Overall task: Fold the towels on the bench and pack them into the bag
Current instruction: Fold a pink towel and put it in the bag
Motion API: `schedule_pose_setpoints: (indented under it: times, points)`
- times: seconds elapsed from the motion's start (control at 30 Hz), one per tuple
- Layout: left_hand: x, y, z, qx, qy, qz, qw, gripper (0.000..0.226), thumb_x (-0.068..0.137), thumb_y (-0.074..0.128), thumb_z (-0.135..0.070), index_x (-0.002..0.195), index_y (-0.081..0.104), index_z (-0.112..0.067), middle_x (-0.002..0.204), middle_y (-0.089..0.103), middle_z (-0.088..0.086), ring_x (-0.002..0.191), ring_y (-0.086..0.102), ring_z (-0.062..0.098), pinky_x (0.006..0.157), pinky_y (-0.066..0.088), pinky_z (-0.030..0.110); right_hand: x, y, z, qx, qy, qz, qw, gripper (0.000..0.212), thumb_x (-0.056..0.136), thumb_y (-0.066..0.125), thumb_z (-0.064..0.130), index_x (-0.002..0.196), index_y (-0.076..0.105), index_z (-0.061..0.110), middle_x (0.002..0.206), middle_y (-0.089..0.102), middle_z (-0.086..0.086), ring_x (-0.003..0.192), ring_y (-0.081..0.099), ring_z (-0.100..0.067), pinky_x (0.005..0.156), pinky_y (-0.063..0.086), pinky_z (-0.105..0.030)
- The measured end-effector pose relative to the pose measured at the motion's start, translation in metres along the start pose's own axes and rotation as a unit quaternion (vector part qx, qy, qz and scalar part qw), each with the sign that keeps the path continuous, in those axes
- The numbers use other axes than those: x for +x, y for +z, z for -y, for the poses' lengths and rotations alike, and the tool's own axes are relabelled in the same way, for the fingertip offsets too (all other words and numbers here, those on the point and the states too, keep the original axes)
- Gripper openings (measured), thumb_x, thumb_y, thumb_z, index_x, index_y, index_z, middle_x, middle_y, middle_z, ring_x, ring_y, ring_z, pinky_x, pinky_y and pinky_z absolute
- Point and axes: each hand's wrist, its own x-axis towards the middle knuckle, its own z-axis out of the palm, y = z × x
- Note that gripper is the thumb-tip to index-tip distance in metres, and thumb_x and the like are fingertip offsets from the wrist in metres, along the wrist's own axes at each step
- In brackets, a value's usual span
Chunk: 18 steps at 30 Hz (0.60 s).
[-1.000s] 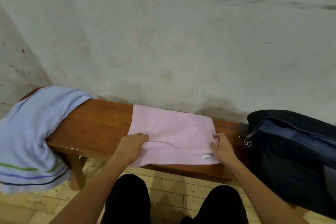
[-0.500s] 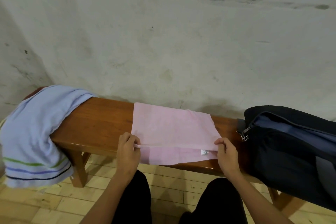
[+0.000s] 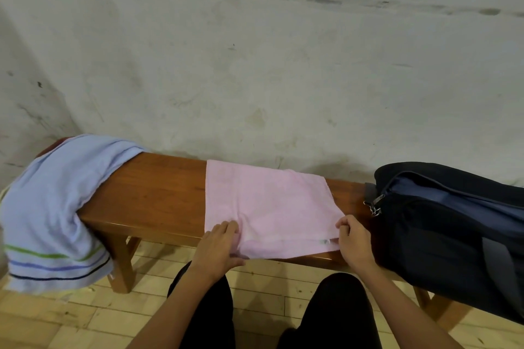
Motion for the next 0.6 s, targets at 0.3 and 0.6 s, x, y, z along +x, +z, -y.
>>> schedule_pose_setpoints:
  times: [0.3,0.6]
  points:
    - [-0.006,0.003,0.010,-0.047,-0.028,-0.067,0.996,0.033,0.079,0.077,-0.035,0.078,0.048,-0.019,0.088,0.042,-0.007,0.083,0.042,0.015,0.064,0.031,0.027,-0.003,-0.006,-0.009,-0.004,0.021,-0.034,0.999,0.016,0.102,0.044,0.005,0.096,0.056,0.014,0.104,0.056,0.000,0.082,0.057,-0.011,0.063,0.042,-0.011]
    - [-0.024,0.012,0.007,-0.054,-0.235,-0.048,0.969,0.004,0.100,0.040,-0.026,0.103,0.040,-0.029,0.102,0.047,0.001,0.096,0.051,0.026,0.089,0.042,0.040,-0.005,-0.002,-0.011,0.018,0.031,-0.040,0.999,0.017,0.103,0.044,0.006,0.095,0.056,0.015,0.107,0.057,-0.002,0.078,0.060,-0.008,0.063,0.047,-0.013]
